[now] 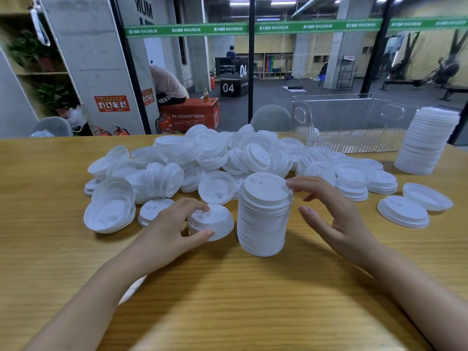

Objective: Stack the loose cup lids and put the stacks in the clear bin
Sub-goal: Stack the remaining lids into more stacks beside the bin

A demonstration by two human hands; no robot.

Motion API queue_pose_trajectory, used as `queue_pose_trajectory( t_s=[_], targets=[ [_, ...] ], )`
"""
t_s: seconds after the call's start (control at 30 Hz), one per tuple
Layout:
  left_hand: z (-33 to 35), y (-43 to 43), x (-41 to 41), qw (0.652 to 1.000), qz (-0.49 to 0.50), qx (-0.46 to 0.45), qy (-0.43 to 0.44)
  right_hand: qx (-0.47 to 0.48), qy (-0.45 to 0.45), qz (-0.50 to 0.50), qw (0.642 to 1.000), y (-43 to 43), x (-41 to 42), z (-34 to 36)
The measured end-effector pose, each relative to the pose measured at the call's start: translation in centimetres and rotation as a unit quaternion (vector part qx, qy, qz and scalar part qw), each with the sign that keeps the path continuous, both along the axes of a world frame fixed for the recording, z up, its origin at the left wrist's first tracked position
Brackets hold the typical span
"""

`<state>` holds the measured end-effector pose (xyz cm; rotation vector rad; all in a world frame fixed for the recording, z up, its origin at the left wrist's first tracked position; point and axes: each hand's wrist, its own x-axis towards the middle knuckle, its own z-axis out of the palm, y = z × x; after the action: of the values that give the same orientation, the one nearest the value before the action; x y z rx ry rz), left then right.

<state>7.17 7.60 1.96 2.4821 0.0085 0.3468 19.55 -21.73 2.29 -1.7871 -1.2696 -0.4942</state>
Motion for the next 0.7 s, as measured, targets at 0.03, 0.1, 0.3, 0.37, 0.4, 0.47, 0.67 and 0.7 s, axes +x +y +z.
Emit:
queue_pose_trajectory(
  t_s=[0.03,0.1,0.3,0.37,0.4,0.47,0.67,0.7],
  targets=[
    [0.0,-0.1,0.0,1.000,0.000,0.000,-0.001,0.001,0.000,0.001,1.000,0.0,0.0,0.0],
    [0.0,-0.1,0.0,1.000,0.001,0.000,-0.003,-0.001,-0.001,0.002,1.000,0.0,0.0,0.0],
    [0.3,-0.4,0.2,0.996,0.036,-0.038,-0.073,-0.003,0.001,0.001,1.000,0.0,0.0,0.0],
    [0.9,-0.9,0.3,0.989,0.053,-0.077,-0.111,-0.004,0.003,0.000,1.000,0.0,0.0,0.1],
    [1.2,-1.2,0.3,0.986,0.058,-0.091,-0.130,-0.006,0.004,-0.002,1.000,0.0,-0.1,0.1],
    [2.1,-1.9,0.4,0.978,0.062,-0.110,-0.163,-0.008,0.003,-0.006,1.000,0.0,-0.1,0.1],
    [4.5,-5.0,1.4,0.976,-0.002,-0.141,-0.168,-0.002,0.005,-0.015,1.000,-0.1,-0.1,0.1],
    [4.6,-5.5,1.6,0.976,-0.013,-0.138,-0.165,0.001,0.006,-0.015,1.000,-0.1,-0.1,0.2]
  ],
)
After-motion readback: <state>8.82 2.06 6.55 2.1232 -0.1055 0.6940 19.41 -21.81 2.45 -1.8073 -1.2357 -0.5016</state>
